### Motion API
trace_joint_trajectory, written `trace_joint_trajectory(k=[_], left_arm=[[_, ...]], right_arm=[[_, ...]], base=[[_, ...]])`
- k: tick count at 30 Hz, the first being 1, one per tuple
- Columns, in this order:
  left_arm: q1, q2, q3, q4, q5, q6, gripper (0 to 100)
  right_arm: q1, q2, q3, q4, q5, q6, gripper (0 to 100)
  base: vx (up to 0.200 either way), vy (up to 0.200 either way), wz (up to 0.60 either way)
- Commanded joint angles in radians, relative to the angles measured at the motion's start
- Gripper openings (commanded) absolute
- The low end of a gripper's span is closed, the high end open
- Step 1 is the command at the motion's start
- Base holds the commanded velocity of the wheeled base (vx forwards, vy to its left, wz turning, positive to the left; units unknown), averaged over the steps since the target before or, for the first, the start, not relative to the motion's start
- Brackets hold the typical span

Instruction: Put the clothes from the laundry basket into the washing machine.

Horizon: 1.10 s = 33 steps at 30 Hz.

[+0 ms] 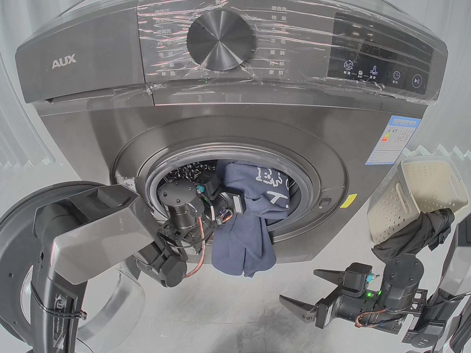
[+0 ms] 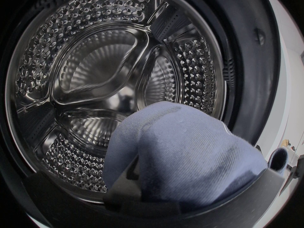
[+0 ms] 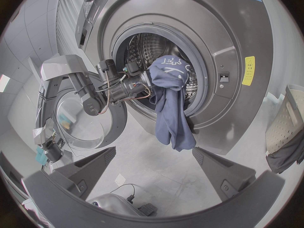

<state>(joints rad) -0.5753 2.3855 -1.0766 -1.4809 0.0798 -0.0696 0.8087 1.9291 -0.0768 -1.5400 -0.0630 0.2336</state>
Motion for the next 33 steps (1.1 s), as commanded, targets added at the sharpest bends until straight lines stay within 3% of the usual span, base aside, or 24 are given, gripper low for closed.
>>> trace_joint_trajectory(k=[1, 7, 9, 10, 16, 21, 24, 27, 32, 33], left_arm=[[0.012, 0.089, -0.112, 0.040, 0.002, 0.004, 0], [0.049, 0.162, -0.327, 0.154, 0.003, 0.031, 0], [0.049, 0.162, -0.327, 0.154, 0.003, 0.031, 0], [0.060, 0.192, -0.408, 0.221, 0.002, 0.036, 0], [0.084, 0.282, -0.663, 0.363, 0.011, 0.036, 0], [0.089, 0.317, -0.781, 0.445, 0.017, 0.037, 0], [0.097, 0.363, -0.898, 0.495, 0.052, 0.037, 0], [0.106, 0.383, -0.923, 0.521, 0.086, 0.037, 0], [0.115, 0.373, -0.923, 0.524, 0.092, 0.034, 0], [0.115, 0.363, -0.923, 0.525, 0.092, 0.033, 100]], right_arm=[[0.003, 0.011, -0.003, 0.000, 0.000, 0.001, 100], [0.007, 0.013, -0.004, 0.000, -0.001, 0.001, 100], [0.007, 0.013, -0.004, 0.000, -0.001, 0.001, 100], [0.007, 0.019, -0.004, 0.000, -0.001, 0.003, 100], [0.009, 0.030, -0.004, 0.000, -0.001, 0.003, 100], [0.007, 0.039, -0.004, 0.000, -0.001, 0.003, 100], [0.007, 0.040, -0.004, 0.000, -0.001, 0.003, 100], [0.007, 0.042, -0.004, 0.000, -0.001, 0.003, 100], [0.006, 0.042, -0.009, 0.000, -0.001, 0.003, 100], [0.006, 0.042, -0.009, 0.000, -0.001, 0.003, 100]], base=[[0.000, 0.000, 0.00], [0.000, 0.000, 0.00], [0.000, 0.000, 0.00], [0.000, 0.000, 0.00], [0.000, 0.000, 0.00], [0.000, 0.000, 0.00], [0.000, 0.000, 0.00], [0.000, 0.000, 0.00], [0.000, 0.000, 0.00], [0.000, 0.000, 0.00]])
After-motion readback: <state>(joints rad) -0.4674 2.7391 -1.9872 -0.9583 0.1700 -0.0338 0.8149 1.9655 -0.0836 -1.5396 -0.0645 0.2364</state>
